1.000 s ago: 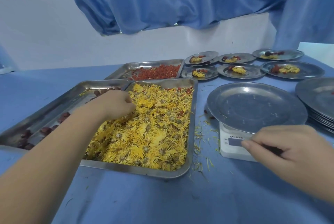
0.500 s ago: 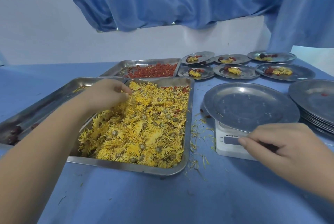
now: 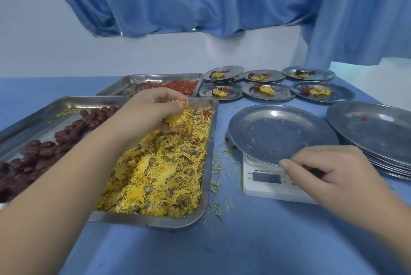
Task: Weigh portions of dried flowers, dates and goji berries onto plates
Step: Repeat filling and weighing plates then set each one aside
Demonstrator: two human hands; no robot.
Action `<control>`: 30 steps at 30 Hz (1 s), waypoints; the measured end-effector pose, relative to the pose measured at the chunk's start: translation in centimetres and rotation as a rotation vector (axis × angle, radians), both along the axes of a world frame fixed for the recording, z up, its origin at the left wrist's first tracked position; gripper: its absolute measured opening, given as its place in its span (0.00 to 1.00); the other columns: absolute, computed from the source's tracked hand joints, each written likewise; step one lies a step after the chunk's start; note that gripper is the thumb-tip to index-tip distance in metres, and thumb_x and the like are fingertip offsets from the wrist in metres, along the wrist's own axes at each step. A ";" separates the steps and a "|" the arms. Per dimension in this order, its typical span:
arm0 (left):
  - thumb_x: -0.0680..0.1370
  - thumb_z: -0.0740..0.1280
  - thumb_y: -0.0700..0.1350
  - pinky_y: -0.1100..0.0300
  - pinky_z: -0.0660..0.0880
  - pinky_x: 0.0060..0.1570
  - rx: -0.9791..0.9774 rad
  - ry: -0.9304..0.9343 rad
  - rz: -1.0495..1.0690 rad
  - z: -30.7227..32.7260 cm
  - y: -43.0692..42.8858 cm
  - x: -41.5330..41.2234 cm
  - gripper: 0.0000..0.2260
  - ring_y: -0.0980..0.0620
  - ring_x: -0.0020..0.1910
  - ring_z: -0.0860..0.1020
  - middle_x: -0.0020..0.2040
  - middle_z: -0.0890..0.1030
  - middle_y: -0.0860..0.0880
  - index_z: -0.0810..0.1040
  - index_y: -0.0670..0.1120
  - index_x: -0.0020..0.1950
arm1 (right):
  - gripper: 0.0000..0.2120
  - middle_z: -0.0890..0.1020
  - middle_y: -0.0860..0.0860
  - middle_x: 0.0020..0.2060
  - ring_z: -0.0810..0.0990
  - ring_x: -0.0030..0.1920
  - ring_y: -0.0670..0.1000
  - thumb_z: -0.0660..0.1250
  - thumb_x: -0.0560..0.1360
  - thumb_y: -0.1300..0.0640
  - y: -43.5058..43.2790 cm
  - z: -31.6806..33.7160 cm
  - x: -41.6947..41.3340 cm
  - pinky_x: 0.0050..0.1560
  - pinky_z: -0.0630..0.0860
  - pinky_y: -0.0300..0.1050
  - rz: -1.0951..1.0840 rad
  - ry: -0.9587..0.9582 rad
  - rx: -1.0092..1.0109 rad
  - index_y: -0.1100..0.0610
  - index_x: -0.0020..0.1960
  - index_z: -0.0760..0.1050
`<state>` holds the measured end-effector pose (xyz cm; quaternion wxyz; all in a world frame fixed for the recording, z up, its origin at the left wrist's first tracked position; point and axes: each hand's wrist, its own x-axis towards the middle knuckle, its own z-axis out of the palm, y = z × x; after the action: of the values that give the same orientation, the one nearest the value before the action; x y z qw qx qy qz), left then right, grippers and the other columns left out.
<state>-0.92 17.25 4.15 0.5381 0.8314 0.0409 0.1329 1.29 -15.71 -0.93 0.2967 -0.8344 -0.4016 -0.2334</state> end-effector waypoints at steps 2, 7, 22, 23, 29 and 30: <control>0.77 0.70 0.43 0.58 0.80 0.41 -0.048 -0.011 -0.036 0.1 -1.6 1.3 0.06 0.56 0.42 0.81 0.44 0.82 0.54 0.85 0.55 0.48 | 0.21 0.68 0.50 0.21 0.68 0.25 0.51 0.65 0.76 0.51 -0.2 0.1 0.3 0.29 0.67 0.46 -0.008 0.003 0.005 0.59 0.27 0.69; 0.77 0.69 0.41 0.60 0.80 0.39 -0.064 -0.036 -0.133 0.6 -7.3 4.5 0.08 0.56 0.39 0.80 0.41 0.82 0.53 0.83 0.54 0.49 | 0.22 0.68 0.48 0.21 0.68 0.25 0.48 0.66 0.77 0.52 -0.7 0.1 1.0 0.28 0.66 0.40 -0.012 0.027 0.051 0.57 0.27 0.69; 0.77 0.70 0.46 0.63 0.74 0.60 0.285 0.003 -0.402 -1.0 -12.6 5.3 0.10 0.67 0.55 0.78 0.56 0.82 0.61 0.80 0.57 0.56 | 0.22 0.67 0.52 0.21 0.66 0.26 0.51 0.67 0.76 0.52 -1.2 0.0 1.7 0.29 0.67 0.49 -0.048 0.045 0.051 0.57 0.27 0.66; 0.77 0.69 0.46 0.62 0.73 0.61 0.289 -0.004 -0.394 -1.1 -12.3 5.0 0.09 0.68 0.55 0.78 0.56 0.82 0.62 0.80 0.57 0.57 | 0.21 0.67 0.51 0.21 0.66 0.26 0.51 0.68 0.76 0.54 -1.1 0.0 1.6 0.29 0.67 0.49 -0.041 0.043 0.051 0.57 0.27 0.66; 0.79 0.67 0.47 0.58 0.75 0.58 0.314 -0.067 -0.263 -0.6 -9.7 3.2 0.08 0.64 0.52 0.80 0.51 0.83 0.61 0.81 0.60 0.53 | 0.20 0.66 0.50 0.21 0.65 0.25 0.49 0.64 0.75 0.52 -0.8 0.0 1.3 0.28 0.67 0.49 -0.024 0.064 0.042 0.57 0.27 0.66; 0.79 0.67 0.47 0.59 0.75 0.57 0.297 -0.071 -0.240 -0.7 -9.3 2.9 0.07 0.63 0.51 0.80 0.50 0.83 0.60 0.81 0.59 0.52 | 0.20 0.66 0.50 0.21 0.65 0.25 0.49 0.64 0.75 0.51 -0.8 0.0 1.3 0.28 0.67 0.49 -0.023 0.070 0.041 0.57 0.27 0.66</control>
<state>2.00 7.99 3.49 0.4223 0.8954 -0.0978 0.1017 2.61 -16.51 -0.93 0.3250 -0.8403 -0.3765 -0.2154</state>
